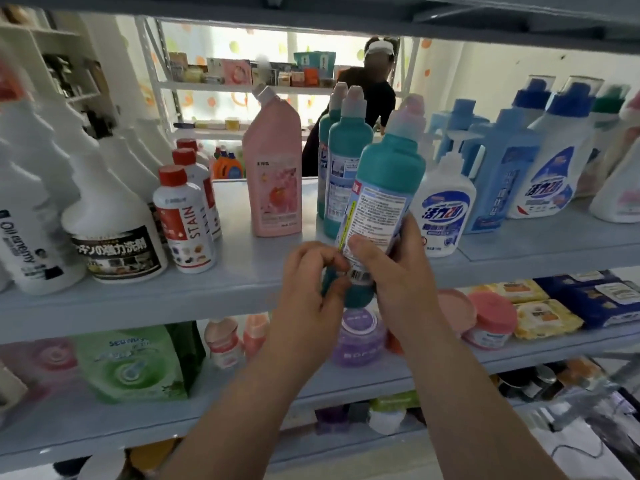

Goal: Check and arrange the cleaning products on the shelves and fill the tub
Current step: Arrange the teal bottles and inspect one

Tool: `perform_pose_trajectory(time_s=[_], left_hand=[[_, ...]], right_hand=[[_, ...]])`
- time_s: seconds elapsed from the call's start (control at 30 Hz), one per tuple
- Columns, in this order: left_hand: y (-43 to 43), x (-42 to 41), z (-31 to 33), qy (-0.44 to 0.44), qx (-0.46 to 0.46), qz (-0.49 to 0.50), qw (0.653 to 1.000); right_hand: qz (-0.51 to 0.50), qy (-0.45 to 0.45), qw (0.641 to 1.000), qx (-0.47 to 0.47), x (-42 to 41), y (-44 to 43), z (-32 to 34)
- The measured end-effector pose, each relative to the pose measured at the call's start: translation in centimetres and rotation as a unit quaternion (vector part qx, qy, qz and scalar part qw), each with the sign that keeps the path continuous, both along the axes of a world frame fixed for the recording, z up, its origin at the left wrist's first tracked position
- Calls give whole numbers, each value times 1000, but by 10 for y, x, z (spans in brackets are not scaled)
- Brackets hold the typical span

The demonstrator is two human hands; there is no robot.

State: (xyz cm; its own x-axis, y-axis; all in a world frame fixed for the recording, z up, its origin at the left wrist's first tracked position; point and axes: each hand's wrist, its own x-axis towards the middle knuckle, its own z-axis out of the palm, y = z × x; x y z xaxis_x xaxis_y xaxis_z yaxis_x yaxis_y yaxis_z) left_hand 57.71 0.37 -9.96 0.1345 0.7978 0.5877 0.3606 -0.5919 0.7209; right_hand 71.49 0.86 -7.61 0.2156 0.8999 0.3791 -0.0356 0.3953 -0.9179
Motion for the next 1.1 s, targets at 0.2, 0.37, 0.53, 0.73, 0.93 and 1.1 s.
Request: perform_pose_trajectory(time_s=[0.2, 0.37, 0.53, 0.73, 0.93, 1.1], left_hand=[[55, -25, 10, 352, -29, 90, 931], [75, -29, 5, 505, -62, 115, 853], [81, -29, -3, 502, -56, 126, 854], [81, -29, -8, 483, -29, 139, 864], [75, -30, -15, 484, 5, 135, 865], [54, -23, -27, 469, 39, 133, 872]], right_hand=[[-18, -46, 998, 33, 16, 40, 3], [-28, -76, 996, 23, 20, 58, -1], [-47, -82, 995, 43, 17, 65, -4], [-85, -154, 983, 55, 13, 76, -10], [-112, -208, 971, 30, 10, 73, -6], [-82, -300, 950, -30, 26, 34, -13]])
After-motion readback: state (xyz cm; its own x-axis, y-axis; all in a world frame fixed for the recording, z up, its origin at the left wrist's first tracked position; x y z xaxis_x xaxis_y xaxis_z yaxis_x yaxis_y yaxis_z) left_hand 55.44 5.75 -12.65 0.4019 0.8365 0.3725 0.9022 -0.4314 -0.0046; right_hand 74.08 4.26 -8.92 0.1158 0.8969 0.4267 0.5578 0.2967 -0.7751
